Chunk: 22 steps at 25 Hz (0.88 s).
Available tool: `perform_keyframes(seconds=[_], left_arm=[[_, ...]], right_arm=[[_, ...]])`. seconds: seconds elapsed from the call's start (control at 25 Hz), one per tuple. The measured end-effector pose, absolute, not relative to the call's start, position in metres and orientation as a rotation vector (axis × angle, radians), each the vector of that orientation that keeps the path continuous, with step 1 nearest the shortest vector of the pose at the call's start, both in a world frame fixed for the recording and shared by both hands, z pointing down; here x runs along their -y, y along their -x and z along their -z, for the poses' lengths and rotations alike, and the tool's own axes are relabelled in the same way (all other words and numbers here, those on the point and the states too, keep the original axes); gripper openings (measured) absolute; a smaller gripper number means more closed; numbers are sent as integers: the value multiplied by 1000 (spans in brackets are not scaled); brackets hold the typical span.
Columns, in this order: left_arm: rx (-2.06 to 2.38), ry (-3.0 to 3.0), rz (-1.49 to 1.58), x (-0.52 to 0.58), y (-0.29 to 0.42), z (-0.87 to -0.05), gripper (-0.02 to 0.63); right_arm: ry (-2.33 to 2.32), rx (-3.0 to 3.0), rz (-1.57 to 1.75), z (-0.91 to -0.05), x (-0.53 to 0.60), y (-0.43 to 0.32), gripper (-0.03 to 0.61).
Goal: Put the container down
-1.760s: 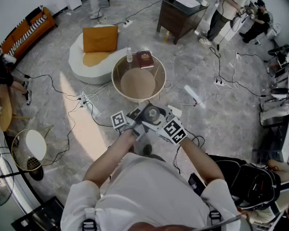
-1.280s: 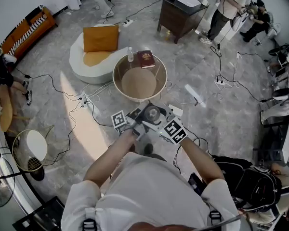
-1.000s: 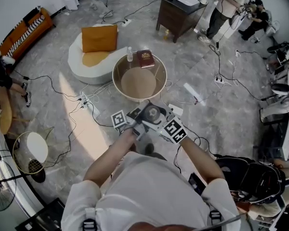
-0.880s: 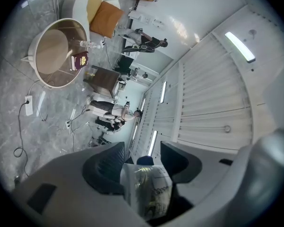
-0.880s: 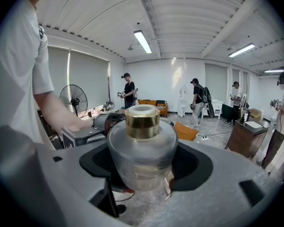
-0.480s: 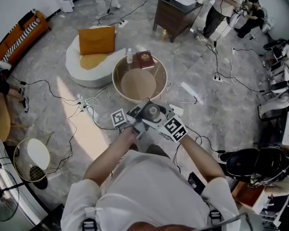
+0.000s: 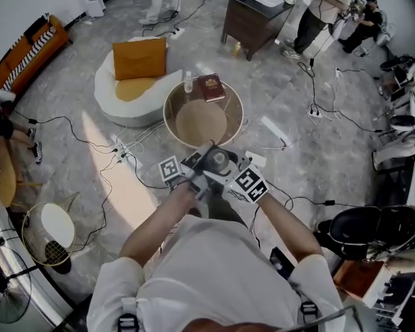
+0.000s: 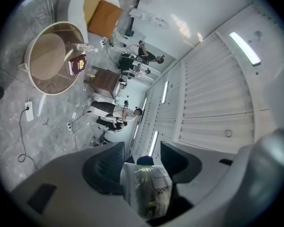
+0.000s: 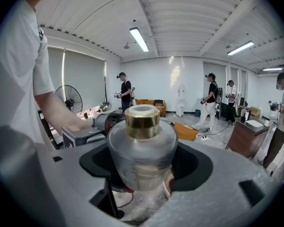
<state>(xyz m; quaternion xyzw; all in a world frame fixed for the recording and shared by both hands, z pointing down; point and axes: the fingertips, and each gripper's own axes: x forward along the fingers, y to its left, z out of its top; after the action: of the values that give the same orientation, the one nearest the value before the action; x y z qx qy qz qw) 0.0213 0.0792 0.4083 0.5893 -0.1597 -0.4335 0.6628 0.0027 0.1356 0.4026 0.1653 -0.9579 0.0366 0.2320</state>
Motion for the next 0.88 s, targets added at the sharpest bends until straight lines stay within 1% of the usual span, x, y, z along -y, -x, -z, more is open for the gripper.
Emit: perform_keyframes(seconds=[0.32,0.88], left_arm=[[394,-1335,1001,-25,-14,-424,221],[475,-1308,1049,103,-26,-448,221]], right_arm=[[-416,2654,-115,-414,-83,5,333],[-296,2653,-139,-435,43,-12,333]])
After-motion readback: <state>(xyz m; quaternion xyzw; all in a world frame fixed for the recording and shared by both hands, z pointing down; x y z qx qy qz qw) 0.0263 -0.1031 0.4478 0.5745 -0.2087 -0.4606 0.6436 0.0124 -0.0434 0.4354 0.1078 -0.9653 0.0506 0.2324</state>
